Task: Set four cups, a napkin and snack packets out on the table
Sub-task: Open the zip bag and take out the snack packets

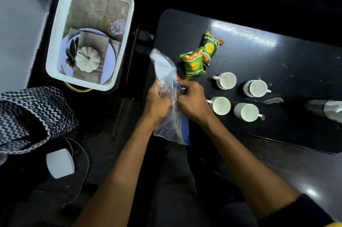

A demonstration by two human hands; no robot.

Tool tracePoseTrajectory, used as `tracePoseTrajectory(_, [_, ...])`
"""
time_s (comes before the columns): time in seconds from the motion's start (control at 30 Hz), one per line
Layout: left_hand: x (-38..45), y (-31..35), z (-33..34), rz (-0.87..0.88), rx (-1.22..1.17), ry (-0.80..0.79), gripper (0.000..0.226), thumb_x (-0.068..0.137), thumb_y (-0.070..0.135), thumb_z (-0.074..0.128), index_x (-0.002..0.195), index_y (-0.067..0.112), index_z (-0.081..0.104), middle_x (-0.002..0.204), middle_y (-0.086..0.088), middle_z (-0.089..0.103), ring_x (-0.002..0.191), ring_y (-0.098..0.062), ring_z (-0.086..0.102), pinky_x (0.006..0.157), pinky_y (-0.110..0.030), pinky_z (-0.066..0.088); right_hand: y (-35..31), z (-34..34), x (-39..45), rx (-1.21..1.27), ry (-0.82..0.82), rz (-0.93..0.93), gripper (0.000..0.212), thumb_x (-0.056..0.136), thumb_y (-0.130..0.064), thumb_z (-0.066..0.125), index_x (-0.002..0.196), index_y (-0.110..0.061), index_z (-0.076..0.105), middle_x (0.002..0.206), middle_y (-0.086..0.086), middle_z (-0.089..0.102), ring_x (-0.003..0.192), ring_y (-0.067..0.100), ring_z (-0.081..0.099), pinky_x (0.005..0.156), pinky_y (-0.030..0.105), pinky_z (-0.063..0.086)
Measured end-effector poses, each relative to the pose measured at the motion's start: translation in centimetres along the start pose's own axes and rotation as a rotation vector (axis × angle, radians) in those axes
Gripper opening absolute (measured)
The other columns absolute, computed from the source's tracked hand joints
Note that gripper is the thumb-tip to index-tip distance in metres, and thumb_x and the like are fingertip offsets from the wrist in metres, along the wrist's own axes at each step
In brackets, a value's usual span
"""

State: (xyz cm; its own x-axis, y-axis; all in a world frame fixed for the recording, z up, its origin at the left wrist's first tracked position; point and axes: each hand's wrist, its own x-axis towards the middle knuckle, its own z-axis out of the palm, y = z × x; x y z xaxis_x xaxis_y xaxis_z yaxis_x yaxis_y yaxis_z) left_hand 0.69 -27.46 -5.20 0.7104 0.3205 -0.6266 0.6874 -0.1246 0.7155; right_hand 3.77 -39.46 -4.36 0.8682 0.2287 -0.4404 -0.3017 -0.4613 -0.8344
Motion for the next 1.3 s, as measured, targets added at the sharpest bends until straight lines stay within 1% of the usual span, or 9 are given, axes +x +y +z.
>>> tracePoseTrajectory(0.17, [0.4, 2.4, 2.5, -0.014, 0.154, 0.019, 0.016, 0.062, 0.018, 0.058, 0.074, 0.011, 0.067, 0.070, -0.006, 0.069, 0.065, -0.019, 0.060, 0.060, -0.033, 0.055, 1.6, -4.3, -3.1, 0.190, -0.025, 0.102, 0.060, 0.070, -0.012, 0.071, 0.128, -0.020, 0.062, 0.118, -0.002, 0.070, 0.110, 0.008, 0.067, 0.095, 0.038, 0.055])
tracePoseTrajectory(0.33, [-2.5, 6.4, 8.0, -0.049, 0.228, 0.071, 0.025, 0.064, 0.023, 0.053, 0.071, 0.005, 0.067, 0.076, -0.012, 0.071, 0.076, -0.030, 0.068, 0.069, -0.039, 0.055, 3.0, -11.5, -8.0, 0.095, -0.031, -0.055, 0.112, 0.067, -0.012, 0.082, 0.157, -0.036, 0.019, 0.160, -0.007, 0.021, 0.148, 0.008, 0.029, 0.114, 0.023, 0.036])
tracePoseTrajectory(0.47, [-4.3, 6.5, 14.8, -0.108, 0.134, -0.205, 0.037, 0.062, 0.022, 0.050, 0.083, 0.002, 0.074, 0.084, -0.020, 0.074, 0.076, -0.039, 0.070, 0.073, -0.060, 0.059, 6.0, -16.1, -10.9, -0.133, -0.050, -0.093, 0.124, 0.064, -0.019, 0.086, 0.157, -0.045, 0.008, 0.166, -0.008, -0.003, 0.152, 0.001, 0.006, 0.109, 0.003, 0.015])
tracePoseTrajectory(0.6, [-10.5, 7.4, 22.9, -0.217, -0.106, -0.579, 0.037, 0.084, 0.021, 0.046, 0.115, 0.007, 0.060, 0.098, -0.015, 0.061, 0.096, -0.027, 0.061, 0.086, -0.037, 0.050, 9.1, -20.6, -13.9, -0.091, 0.144, -0.133, 0.100, 0.063, -0.013, 0.080, 0.152, -0.028, 0.036, 0.155, 0.000, 0.037, 0.137, 0.007, 0.043, 0.107, 0.019, 0.040])
tracePoseTrajectory(0.77, [-17.0, 8.0, 32.3, -0.115, -0.065, -0.710, 0.016, 0.071, 0.013, 0.054, 0.084, 0.010, 0.062, 0.076, -0.004, 0.069, 0.068, -0.009, 0.064, 0.066, -0.018, 0.050, 14.7, -30.0, -18.8, 0.013, 0.582, -0.082, 0.044, 0.064, -0.013, 0.070, 0.108, -0.013, 0.075, 0.100, 0.002, 0.074, 0.087, 0.009, 0.070, 0.078, 0.023, 0.054])
tracePoseTrajectory(0.9, [-22.0, 7.7, 39.8, 0.021, -0.149, -0.620, 0.062, 0.066, 0.030, 0.078, 0.121, 0.016, 0.053, 0.133, -0.014, 0.060, 0.115, -0.028, 0.065, 0.096, -0.036, 0.055, 17.6, -37.3, -23.3, 0.224, 0.824, 0.104, 0.028, 0.062, -0.004, 0.072, 0.085, -0.018, 0.078, 0.074, -0.005, 0.072, 0.062, -0.009, 0.060, 0.061, 0.014, 0.048])
tracePoseTrajectory(1.07, [-25.7, 7.7, 47.3, 0.061, -0.177, -0.685, 0.094, 0.063, 0.031, 0.089, 0.143, 0.042, 0.042, 0.145, -0.007, 0.057, 0.127, -0.031, 0.061, 0.107, -0.055, 0.049, 19.9, -43.9, -26.6, 0.564, 0.773, 0.182, 0.017, 0.059, -0.006, 0.072, 0.072, -0.014, 0.079, 0.073, 0.006, 0.075, 0.066, 0.010, 0.064, 0.059, 0.031, 0.056])
tracePoseTrajectory(1.2, [-27.0, 9.5, 50.9, 0.091, -0.077, -0.583, 0.052, 0.067, 0.021, 0.083, 0.115, 0.011, 0.064, 0.114, -0.024, 0.071, 0.101, -0.035, 0.071, 0.095, -0.059, 0.055, 22.2, -46.4, -27.7, 0.777, 0.686, 0.150, 0.031, 0.062, 0.003, 0.071, 0.083, -0.020, 0.073, 0.070, -0.008, 0.075, 0.066, 0.002, 0.068, 0.064, 0.020, 0.056])
tracePoseTrajectory(1.3, [-26.4, 10.2, 53.3, 0.059, 0.015, -0.448, 0.038, 0.068, 0.029, 0.082, 0.098, 0.009, 0.069, 0.100, -0.020, 0.076, 0.088, -0.033, 0.073, 0.088, -0.057, 0.058, 24.9, -47.3, -28.2, 0.782, 0.642, 0.187, 0.048, 0.064, -0.011, 0.070, 0.111, -0.021, 0.064, 0.100, -0.003, 0.070, 0.080, 0.003, 0.066, 0.074, 0.024, 0.055])
